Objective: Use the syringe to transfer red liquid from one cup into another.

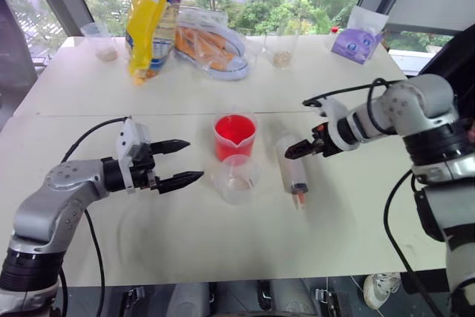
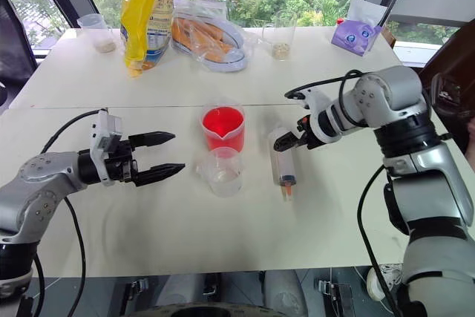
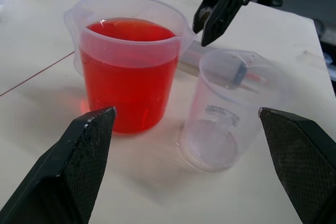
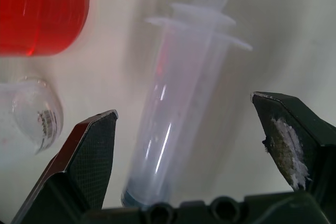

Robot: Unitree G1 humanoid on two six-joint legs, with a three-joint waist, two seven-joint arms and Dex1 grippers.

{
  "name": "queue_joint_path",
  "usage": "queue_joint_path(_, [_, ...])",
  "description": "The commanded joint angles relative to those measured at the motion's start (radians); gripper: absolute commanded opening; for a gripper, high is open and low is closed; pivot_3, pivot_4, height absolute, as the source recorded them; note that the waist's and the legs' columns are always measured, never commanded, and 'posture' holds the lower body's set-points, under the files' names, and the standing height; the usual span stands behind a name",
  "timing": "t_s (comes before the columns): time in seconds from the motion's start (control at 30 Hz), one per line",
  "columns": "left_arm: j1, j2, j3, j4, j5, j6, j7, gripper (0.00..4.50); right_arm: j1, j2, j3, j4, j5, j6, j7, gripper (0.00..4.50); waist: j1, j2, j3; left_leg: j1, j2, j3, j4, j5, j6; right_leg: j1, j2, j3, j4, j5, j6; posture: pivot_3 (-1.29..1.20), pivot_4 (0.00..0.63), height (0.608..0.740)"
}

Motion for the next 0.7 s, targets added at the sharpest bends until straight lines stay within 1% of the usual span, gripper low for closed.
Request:
queue_joint_path(0.03, [0.008, -0.009, 0.018, -0.047, 0.001, -0.023, 0.025, 4.50, -0.043, 0.055, 0.022, 0.039, -0.063, 0.006, -0.033, 4.43, -0.001, 0.000, 0.000, 0.000, 0.000, 0.000, 0.000, 0.000, 0.000, 0.000, 0.000, 0.000, 0.000, 0.000, 0.000, 0.00, 0.150, 0.740])
queue_joint_path(0.2, [0.013, -0.022, 0.017, -0.063, -0.001, -0.022, 0.055, 4.50, -0.034, 0.129, 0.054, 0.062, -0.146, 0.006, -0.055, 4.43, 0.000, 0.000, 0.000, 0.000, 0.000, 0.000, 0.000, 0.000, 0.000, 0.000, 0.000, 0.000, 0.001, 0.001, 0.002, 0.00, 0.150, 0.740])
queue_joint_path(0.27, [0.009, -0.028, 0.012, -0.067, 0.000, -0.019, 0.065, 4.50, -0.032, 0.141, 0.058, 0.070, -0.178, 0.006, -0.051, 4.43, 0.000, 0.000, 0.000, 0.000, 0.000, 0.000, 0.000, 0.000, 0.000, 0.000, 0.001, 0.000, 0.000, 0.001, 0.003, 0.00, 0.150, 0.740])
queue_joint_path(0.4, [0.020, -0.042, 0.004, -0.073, 0.013, -0.033, 0.081, 4.50, -0.031, 0.216, 0.057, 0.114, -0.293, 0.005, -0.079, 4.43, -0.007, -0.001, -0.001, 0.001, 0.000, 0.000, 0.001, 0.000, 0.000, 0.001, 0.001, -0.001, 0.001, 0.002, 0.003, 0.00, 0.150, 0.740])
queue_joint_path(0.47, [0.022, -0.050, 0.001, -0.074, 0.019, -0.038, 0.090, 4.50, -0.025, 0.227, 0.070, 0.120, -0.333, -0.003, -0.069, 3.92, -0.007, -0.001, -0.001, 0.002, 0.001, 0.000, 0.001, 0.000, 0.000, 0.002, 0.001, -0.001, 0.001, 0.002, 0.001, 0.00, 0.150, 0.740])
queue_joint_path(0.53, [0.022, -0.056, 0.001, -0.075, 0.022, -0.041, 0.096, 4.50, -0.014, 0.231, 0.079, 0.120, -0.366, -0.010, -0.054, 3.23, -0.006, -0.001, -0.001, 0.003, 0.001, 0.000, 0.002, 0.000, 0.000, 0.002, 0.001, -0.001, 0.001, 0.003, 0.000, 0.00, 0.150, 0.740])
queue_joint_path(0.57, [0.022, -0.057, 0.002, -0.075, 0.023, -0.043, 0.098, 4.50, -0.006, 0.231, 0.081, 0.116, -0.380, -0.008, -0.047, 2.55, -0.005, -0.001, -0.001, 0.003, 0.001, 0.000, 0.003, 0.000, 0.000, 0.003, 0.001, -0.001, 0.001, 0.003, 0.000, 0.00, 0.150, 0.740])
queue_joint_path(0.6, [0.022, -0.058, 0.002, -0.074, 0.024, -0.044, 0.099, 4.50, 0.000, 0.232, 0.081, 0.112, -0.392, -0.006, -0.039, 2.19, -0.005, -0.001, -0.001, 0.003, 0.001, 0.000, 0.003, 0.000, 0.000, 0.003, 0.001, -0.001, 0.001, 0.003, 0.000, 0.00, 0.150, 0.740])
queue_joint_path(0.63, [0.023, -0.056, 0.005, -0.072, 0.024, -0.046, 0.097, 4.50, 0.005, 0.234, 0.081, 0.106, -0.404, -0.003, -0.033, 1.61, -0.005, -0.002, -0.002, 0.003, 0.001, -0.001, 0.003, 0.000, 0.000, 0.003, 0.001, -0.001, 0.001, 0.003, 0.000, 0.00, 0.150, 0.740])
queue_joint_path(0.67, [0.024, -0.052, 0.009, -0.068, 0.027, -0.049, 0.093, 4.50, 0.015, 0.231, 0.084, 0.093, -0.412, 0.002, -0.027, 1.47, -0.005, -0.002, -0.002, 0.003, 0.001, -0.001, 0.003, 0.000, 0.000, 0.003, 0.001, -0.001, 0.001, 0.003, 0.000, 0.00, 0.150, 0.740])
queue_joint_path(0.7, [0.020, -0.048, 0.011, -0.062, 0.030, -0.051, 0.091, 4.50, 0.030, 0.220, 0.087, 0.076, -0.417, 0.004, -0.021, 1.47, -0.005, -0.002, -0.002, 0.003, 0.001, -0.001, 0.003, 0.000, 0.000, 0.003, 0.001, -0.001, 0.000, 0.003, 0.000, 0.00, 0.150, 0.740])
